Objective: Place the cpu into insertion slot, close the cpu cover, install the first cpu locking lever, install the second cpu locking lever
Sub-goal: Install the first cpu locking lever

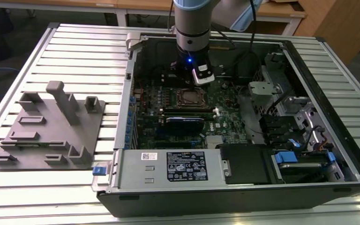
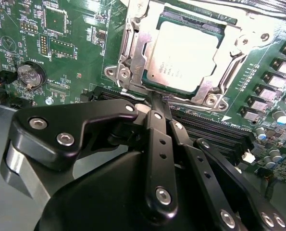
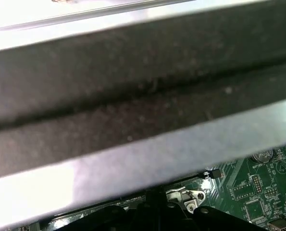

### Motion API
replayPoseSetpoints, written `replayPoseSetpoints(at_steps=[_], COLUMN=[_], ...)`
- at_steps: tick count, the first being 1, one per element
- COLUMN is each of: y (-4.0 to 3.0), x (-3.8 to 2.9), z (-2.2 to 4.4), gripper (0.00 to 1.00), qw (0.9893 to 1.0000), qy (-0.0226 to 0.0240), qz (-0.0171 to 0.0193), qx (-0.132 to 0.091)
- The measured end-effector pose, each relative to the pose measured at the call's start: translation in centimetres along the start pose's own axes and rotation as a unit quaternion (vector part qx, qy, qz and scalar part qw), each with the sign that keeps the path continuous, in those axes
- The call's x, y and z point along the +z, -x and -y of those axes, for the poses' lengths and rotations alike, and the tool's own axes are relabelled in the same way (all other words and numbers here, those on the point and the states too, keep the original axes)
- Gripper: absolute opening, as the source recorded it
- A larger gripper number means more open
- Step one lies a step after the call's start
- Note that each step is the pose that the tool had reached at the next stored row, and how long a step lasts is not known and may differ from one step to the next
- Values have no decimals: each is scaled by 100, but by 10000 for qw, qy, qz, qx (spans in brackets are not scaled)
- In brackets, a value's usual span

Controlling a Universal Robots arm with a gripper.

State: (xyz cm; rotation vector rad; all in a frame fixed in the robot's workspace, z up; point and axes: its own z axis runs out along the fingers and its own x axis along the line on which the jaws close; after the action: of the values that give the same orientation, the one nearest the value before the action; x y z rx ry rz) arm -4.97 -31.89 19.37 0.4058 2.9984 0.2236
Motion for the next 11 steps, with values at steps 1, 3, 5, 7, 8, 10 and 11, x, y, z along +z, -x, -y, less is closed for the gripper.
replayPoseSetpoints(at_steps=[1,3,5,7,8,10,11], y=[0,1,4,7,8,10,10], x=[0,-9,-39,-75,-91,-113,-115], z=[0,-2,-7,-12,-15,-18,-19], gripper=[10,10,10,10,10,10,10], qw=[10000,10000,10000,10000,10000,10000,10000], qy=[0,2,1,1,1,0,1], qz=[0,1,1,0,0,0,0], qx=[0,0,0,0,0,0,0])
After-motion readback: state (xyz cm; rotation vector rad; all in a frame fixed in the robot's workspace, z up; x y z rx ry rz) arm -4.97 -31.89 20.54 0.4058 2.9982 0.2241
